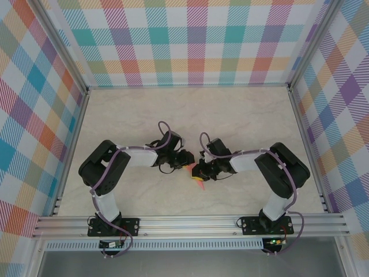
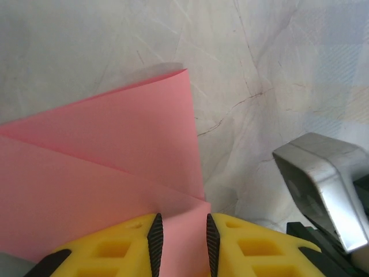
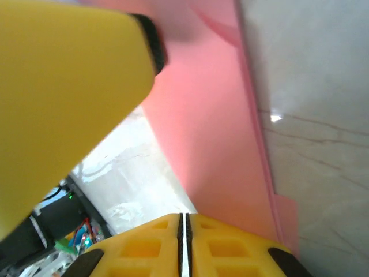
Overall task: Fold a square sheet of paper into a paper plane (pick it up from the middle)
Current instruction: Fold the wing for the fifth time at the center of the table.
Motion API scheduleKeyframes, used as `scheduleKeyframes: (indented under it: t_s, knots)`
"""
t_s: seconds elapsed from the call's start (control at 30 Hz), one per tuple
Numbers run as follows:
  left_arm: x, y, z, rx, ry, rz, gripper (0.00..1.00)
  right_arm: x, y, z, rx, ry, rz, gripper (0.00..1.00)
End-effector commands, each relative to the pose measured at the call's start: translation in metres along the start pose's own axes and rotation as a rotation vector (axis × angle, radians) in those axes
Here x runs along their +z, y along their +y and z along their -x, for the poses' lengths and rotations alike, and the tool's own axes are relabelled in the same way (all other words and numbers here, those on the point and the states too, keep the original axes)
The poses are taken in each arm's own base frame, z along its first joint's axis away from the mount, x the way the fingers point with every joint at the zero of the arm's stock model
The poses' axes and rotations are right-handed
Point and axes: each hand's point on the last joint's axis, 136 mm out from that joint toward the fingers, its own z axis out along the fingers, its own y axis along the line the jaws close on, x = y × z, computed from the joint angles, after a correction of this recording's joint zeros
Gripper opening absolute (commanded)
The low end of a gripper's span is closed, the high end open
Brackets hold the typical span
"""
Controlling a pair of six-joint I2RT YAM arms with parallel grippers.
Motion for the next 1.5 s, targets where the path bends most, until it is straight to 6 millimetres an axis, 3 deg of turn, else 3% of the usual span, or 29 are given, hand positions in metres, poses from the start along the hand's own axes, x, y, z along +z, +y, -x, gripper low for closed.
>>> scheduleKeyframes:
  t_s: [0.0, 0.3, 0.73, 1.03, 1.23, 1.37, 1.47]
  knots:
    - [0.007, 0.035, -0.013, -0.046, 0.035, 0.129, 0.29, 0.001, -0.029, -0.020, 0.043, 0.030, -0.072, 0.13]
    - [0.010, 0.047, -0.013, -0.071, 0.041, 0.150, 0.28, -0.015, -0.041, -0.045, 0.052, 0.035, -0.079, 0.16]
    - [0.012, 0.048, -0.014, -0.075, 0.054, 0.139, 0.28, -0.039, -0.074, -0.077, 0.056, 0.039, -0.206, 0.18]
    - [0.011, 0.045, -0.015, -0.075, 0.060, 0.125, 0.29, -0.059, -0.002, -0.051, -0.111, -0.067, -0.031, 0.27]
    - [0.010, 0.043, -0.015, -0.073, 0.063, 0.122, 0.29, -0.036, 0.015, -0.035, -0.130, -0.024, -0.027, 0.25]
    - [0.011, 0.043, -0.015, -0.074, 0.062, 0.121, 0.29, -0.023, -0.011, -0.033, -0.088, -0.007, -0.114, 0.22]
    - [0.011, 0.044, -0.015, -0.076, 0.065, 0.123, 0.29, -0.019, -0.035, -0.045, -0.040, 0.027, -0.164, 0.21]
